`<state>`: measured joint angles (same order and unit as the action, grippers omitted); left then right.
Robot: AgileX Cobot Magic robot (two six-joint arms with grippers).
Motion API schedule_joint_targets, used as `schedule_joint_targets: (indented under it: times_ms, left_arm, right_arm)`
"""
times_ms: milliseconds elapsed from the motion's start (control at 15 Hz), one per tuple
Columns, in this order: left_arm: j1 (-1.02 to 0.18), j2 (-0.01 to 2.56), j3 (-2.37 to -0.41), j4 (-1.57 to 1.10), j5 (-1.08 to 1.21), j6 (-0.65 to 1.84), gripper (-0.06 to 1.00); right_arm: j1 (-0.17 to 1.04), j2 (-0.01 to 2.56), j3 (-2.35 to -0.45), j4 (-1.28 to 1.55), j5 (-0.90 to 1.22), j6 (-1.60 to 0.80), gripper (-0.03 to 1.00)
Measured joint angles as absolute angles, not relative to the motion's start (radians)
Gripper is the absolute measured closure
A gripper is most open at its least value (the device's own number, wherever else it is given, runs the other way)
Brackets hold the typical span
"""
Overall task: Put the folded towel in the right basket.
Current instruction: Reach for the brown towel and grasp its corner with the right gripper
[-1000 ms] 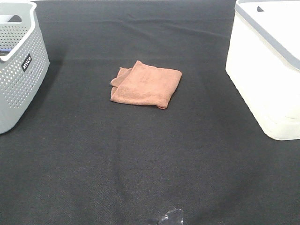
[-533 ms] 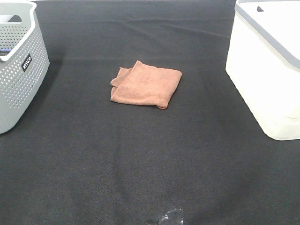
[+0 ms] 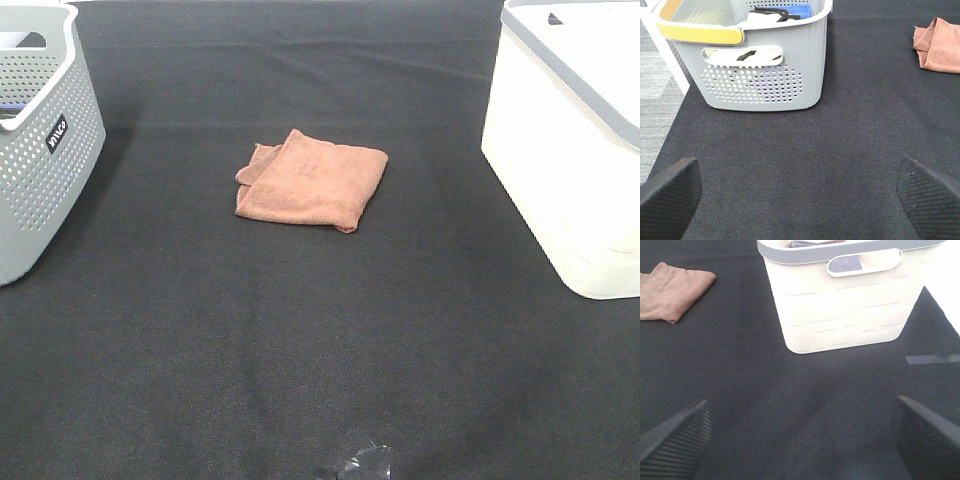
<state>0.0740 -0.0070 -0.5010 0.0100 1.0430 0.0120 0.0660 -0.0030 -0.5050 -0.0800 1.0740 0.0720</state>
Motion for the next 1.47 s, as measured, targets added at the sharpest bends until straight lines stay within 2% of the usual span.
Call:
schedule_joint_targets:
  times_ms: [1467]
  left_arm:
    - [0.074,-0.007,-0.501,0.01,1.043,0.012,-0.05]
  right_arm:
    - [0.066,-0.003,-0.505,-0.08,1.074,0.072,0.03]
